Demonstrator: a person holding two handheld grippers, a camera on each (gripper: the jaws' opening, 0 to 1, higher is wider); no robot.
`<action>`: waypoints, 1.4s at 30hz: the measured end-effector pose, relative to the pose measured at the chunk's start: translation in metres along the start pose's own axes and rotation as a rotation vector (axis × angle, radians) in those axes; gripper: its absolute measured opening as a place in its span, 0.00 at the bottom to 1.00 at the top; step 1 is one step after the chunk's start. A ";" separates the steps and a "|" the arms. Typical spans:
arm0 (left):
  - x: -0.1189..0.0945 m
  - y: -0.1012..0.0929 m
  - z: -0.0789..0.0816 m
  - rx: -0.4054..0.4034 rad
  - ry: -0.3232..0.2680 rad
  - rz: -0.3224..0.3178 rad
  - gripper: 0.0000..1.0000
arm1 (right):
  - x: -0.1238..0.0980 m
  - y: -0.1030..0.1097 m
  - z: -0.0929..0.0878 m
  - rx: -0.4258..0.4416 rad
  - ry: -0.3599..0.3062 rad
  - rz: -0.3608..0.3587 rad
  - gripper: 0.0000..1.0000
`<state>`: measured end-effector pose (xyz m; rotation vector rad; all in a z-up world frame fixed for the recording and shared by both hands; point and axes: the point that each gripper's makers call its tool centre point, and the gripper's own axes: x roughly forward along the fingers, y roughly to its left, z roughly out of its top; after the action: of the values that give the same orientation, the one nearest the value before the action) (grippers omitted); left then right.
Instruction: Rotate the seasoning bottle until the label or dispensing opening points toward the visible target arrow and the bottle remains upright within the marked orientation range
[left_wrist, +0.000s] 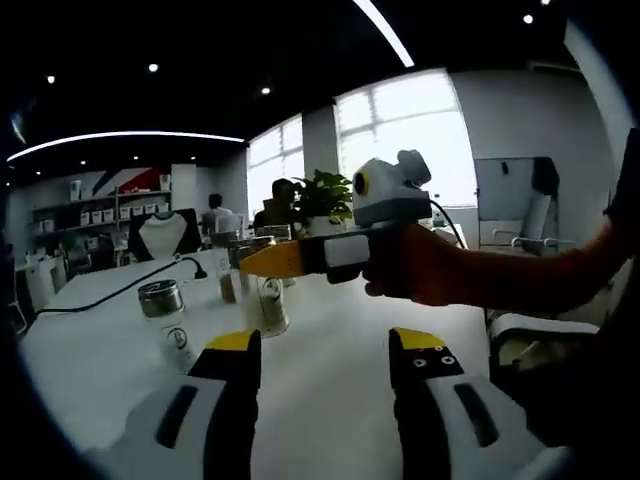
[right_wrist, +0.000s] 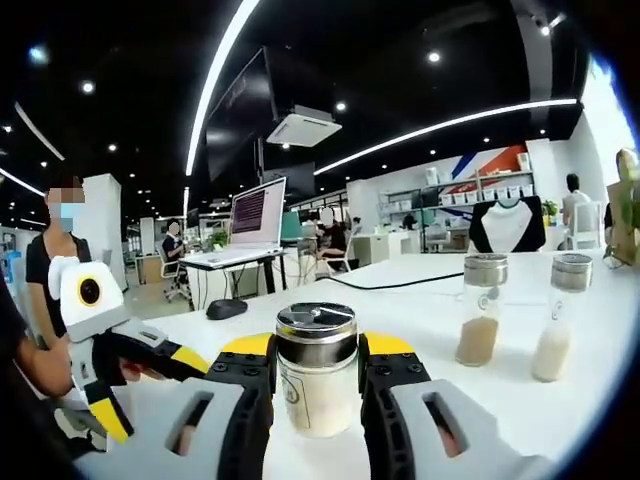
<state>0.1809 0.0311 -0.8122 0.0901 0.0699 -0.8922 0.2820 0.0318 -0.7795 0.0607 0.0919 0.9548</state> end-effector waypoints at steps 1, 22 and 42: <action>0.000 0.001 -0.001 0.001 0.003 -0.001 0.58 | 0.002 -0.002 -0.001 0.003 0.004 -0.004 0.29; -0.007 0.014 -0.004 -0.062 0.004 0.013 0.74 | 0.025 -0.028 -0.028 -0.067 0.069 -0.013 0.31; -0.009 0.015 -0.004 -0.055 0.004 0.017 0.72 | 0.031 -0.036 -0.027 -0.084 0.050 0.022 0.31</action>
<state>0.1868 0.0481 -0.8148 0.0407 0.0972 -0.8730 0.3260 0.0365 -0.8112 -0.0400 0.0976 0.9817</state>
